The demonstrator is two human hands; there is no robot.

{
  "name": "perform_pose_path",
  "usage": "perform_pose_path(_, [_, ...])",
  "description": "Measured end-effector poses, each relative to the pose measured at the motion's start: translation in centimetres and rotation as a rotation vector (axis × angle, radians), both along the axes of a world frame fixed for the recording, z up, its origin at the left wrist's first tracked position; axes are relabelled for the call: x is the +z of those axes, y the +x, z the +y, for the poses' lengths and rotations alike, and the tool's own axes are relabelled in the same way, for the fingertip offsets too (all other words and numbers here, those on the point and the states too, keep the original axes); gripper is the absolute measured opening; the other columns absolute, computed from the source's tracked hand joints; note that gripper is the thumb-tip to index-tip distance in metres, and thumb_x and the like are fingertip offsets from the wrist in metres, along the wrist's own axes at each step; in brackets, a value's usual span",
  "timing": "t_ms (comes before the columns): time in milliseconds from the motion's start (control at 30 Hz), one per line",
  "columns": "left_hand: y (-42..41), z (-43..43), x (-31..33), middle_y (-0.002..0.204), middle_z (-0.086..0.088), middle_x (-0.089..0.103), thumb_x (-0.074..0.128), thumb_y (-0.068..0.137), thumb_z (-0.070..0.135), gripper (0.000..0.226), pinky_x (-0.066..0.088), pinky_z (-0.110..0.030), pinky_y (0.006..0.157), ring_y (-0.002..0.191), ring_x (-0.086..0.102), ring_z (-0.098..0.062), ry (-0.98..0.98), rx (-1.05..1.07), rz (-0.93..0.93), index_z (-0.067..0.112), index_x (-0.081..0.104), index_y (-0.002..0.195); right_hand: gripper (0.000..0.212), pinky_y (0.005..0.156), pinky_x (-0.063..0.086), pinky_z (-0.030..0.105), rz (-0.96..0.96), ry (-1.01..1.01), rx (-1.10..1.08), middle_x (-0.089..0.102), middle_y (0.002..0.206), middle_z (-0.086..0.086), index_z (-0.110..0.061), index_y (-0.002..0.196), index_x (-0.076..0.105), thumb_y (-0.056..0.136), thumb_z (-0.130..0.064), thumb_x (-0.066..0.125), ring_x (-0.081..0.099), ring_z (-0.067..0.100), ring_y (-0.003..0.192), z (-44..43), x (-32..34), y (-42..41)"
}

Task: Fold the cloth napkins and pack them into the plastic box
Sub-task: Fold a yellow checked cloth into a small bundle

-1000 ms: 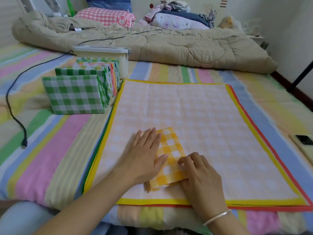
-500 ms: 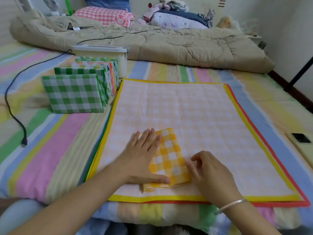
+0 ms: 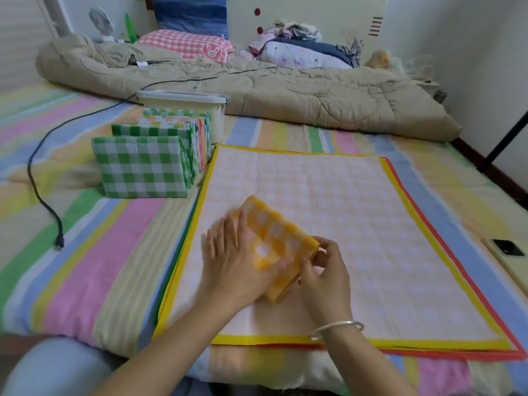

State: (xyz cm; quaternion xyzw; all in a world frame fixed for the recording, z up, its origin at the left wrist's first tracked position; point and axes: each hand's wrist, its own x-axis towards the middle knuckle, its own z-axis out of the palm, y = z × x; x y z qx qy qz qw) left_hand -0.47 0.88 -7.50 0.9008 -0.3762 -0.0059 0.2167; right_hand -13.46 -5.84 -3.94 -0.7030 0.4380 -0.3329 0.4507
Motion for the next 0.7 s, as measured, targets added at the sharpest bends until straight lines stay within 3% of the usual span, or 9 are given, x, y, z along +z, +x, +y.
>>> perform_pose_path(100, [1.2, 0.5, 0.8, 0.165, -0.015, 0.014, 0.020, 0.064, 0.100, 0.129, 0.010, -0.051, 0.122, 0.152, 0.014, -0.030, -0.314, 0.035, 0.060, 0.015, 0.003, 0.159, 0.038, 0.073, 0.055, 0.044, -0.047, -0.054, 0.016, 0.065, 0.081, -0.020, -0.045, 0.092, 0.052, 0.091, -0.007, 0.053, 0.064, 0.000, 0.077, -0.7, 0.8, 2.2])
perform_pose_path(167, [2.9, 1.2, 1.3, 0.160, -0.019, 0.027, 0.044, 0.078, 0.079, 0.109, 0.020, -0.056, 0.119, 0.147, 0.027, -0.035, -0.490, 0.101, -0.015, 0.008, 0.019, 0.157, 0.042, 0.074, 0.055, 0.047, -0.049, -0.095, 0.058, 0.065, 0.083, -0.022, -0.048, 0.091, 0.051, 0.092, -0.006, 0.049, 0.065, 0.007, 0.080, -0.9, 2.0, 4.0])
perform_pose_path(333, [8.3, 4.4, 2.9, 0.155, -0.016, 0.038, 0.080, 0.079, 0.040, 0.101, 0.028, -0.051, 0.115, 0.139, 0.039, -0.035, -0.655, 0.316, -0.021, 0.007, 0.022, 0.156, 0.032, 0.080, 0.053, 0.045, -0.058, -0.154, 0.216, 0.064, 0.090, -0.014, -0.031, 0.104, 0.049, 0.093, -0.001, 0.046, 0.064, 0.016, 0.087, -0.2, 4.6, 11.0])
perform_pose_path(433, [11.4, 6.8, 2.8, 0.156, -0.011, 0.036, 0.081, 0.080, 0.034, 0.100, 0.032, -0.046, 0.113, 0.142, 0.036, -0.029, -0.698, 0.409, 0.019, 0.012, 0.020, 0.157, 0.030, 0.074, 0.052, 0.048, -0.058, -0.189, 0.286, 0.065, 0.088, -0.004, -0.022, 0.115, 0.046, 0.094, -0.001, 0.043, 0.063, 0.025, 0.085, 2.0, 4.7, 15.8])
perform_pose_path(533, [14.8, 8.6, 2.7, 0.157, -0.011, 0.033, 0.081, 0.080, 0.032, 0.100, 0.033, -0.046, 0.112, 0.143, 0.033, -0.028, -0.719, 0.499, 0.029, 0.013, 0.020, 0.157, 0.027, 0.076, 0.051, 0.045, -0.063, -0.177, 0.326, 0.064, 0.085, -0.004, -0.018, 0.117, 0.045, 0.094, -0.005, 0.045, 0.062, 0.027, 0.088, 4.1, 4.6, 19.9])
perform_pose_path(633, [18.3, 9.5, 2.7, 0.157, -0.014, 0.032, 0.083, 0.079, 0.029, 0.100, 0.032, -0.045, 0.111, 0.144, 0.031, -0.029, -0.704, 0.552, 0.032, 0.011, 0.020, 0.156, 0.027, 0.078, 0.049, 0.036, -0.037, -0.152, 0.343, 0.055, 0.078, -0.016, -0.020, 0.115, 0.048, 0.092, -0.006, 0.049, 0.062, 0.023, 0.090, 4.9, 4.9, 23.4])
perform_pose_path(700, [20.4, 9.2, 2.6, 0.159, -0.013, 0.029, 0.083, 0.079, 0.033, 0.104, 0.032, -0.045, 0.112, 0.145, 0.029, -0.029, -0.690, 0.557, 0.051, 0.012, 0.018, 0.157, 0.028, 0.079, 0.048, 0.032, -0.030, -0.174, 0.312, 0.060, 0.092, -0.014, -0.022, 0.115, 0.051, 0.091, -0.009, 0.052, 0.061, 0.017, 0.090, 4.7, 5.0, 25.3])
